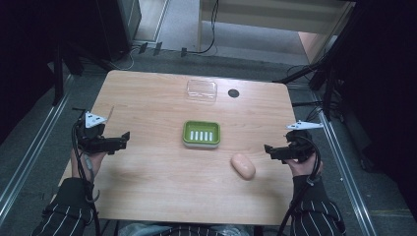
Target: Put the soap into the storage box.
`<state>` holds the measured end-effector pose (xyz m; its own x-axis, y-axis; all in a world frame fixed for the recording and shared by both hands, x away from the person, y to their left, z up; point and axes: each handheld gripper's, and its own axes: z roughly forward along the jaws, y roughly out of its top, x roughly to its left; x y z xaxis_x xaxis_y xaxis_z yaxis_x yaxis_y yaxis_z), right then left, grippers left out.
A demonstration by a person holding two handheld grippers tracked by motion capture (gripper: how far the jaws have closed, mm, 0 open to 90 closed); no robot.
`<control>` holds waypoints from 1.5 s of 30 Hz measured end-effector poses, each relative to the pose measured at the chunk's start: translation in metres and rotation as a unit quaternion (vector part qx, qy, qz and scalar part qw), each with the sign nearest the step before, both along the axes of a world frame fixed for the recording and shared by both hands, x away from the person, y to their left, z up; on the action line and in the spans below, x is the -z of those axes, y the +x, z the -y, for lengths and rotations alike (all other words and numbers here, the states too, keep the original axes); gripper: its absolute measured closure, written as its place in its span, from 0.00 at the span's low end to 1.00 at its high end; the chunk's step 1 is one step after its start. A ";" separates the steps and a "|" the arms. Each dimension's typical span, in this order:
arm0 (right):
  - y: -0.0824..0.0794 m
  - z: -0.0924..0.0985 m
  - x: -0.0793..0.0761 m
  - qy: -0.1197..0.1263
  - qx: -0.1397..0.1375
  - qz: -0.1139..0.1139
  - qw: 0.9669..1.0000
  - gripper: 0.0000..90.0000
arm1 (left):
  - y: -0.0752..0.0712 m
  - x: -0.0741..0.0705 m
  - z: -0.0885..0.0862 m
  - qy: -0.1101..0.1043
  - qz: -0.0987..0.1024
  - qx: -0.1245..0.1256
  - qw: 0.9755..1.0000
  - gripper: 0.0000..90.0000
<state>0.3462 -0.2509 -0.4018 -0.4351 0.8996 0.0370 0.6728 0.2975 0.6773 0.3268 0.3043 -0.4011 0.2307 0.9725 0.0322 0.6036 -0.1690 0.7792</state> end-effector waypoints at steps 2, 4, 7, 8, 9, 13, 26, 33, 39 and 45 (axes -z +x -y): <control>0.001 -0.003 0.000 0.000 -0.007 -0.003 1.000 0.00 | 0.000 0.000 0.000 0.000 0.000 0.001 1.000 0.00; 0.003 -0.007 0.000 -0.005 -0.014 -0.009 1.000 0.00 | 0.000 0.000 0.001 -0.001 0.000 0.002 1.000 0.00; 0.005 -0.009 0.000 -0.008 -0.020 -0.012 1.000 0.00 | 0.000 0.000 0.001 0.000 -0.001 0.002 1.000 0.00; 0.006 -0.011 0.000 -0.008 -0.021 -0.015 1.000 0.00 | 0.000 0.000 0.001 0.000 -0.001 0.002 1.000 0.00; 0.007 -0.013 0.000 -0.011 -0.024 -0.016 1.000 0.00 | 0.000 0.000 0.001 0.000 0.000 0.002 1.000 0.00; 0.009 -0.018 -0.001 -0.017 -0.034 -0.022 0.999 0.00 | 0.000 0.000 0.001 0.000 0.000 0.002 1.000 0.00; 0.021 -0.038 0.001 -0.030 -0.069 -0.053 0.996 0.00 | 0.001 0.001 0.002 0.001 0.000 0.003 1.000 0.00; 0.028 -0.049 0.003 -0.045 -0.081 -0.075 0.993 0.00 | 0.001 0.000 0.001 -0.001 0.000 0.003 1.000 0.00; 0.033 -0.057 0.005 -0.052 -0.093 -0.089 0.990 0.00 | 0.001 0.001 0.002 -0.002 0.000 0.003 1.000 0.00; 0.038 -0.066 0.008 -0.057 -0.104 -0.118 0.986 0.00 | 0.001 0.001 0.002 -0.002 0.001 0.004 1.000 0.00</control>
<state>0.3840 -0.1852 -0.4094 -0.6015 0.7963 0.0638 0.7247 0.5103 0.4630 0.3274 0.3027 -0.4017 0.2375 0.9709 0.0295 0.6013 -0.1708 0.7805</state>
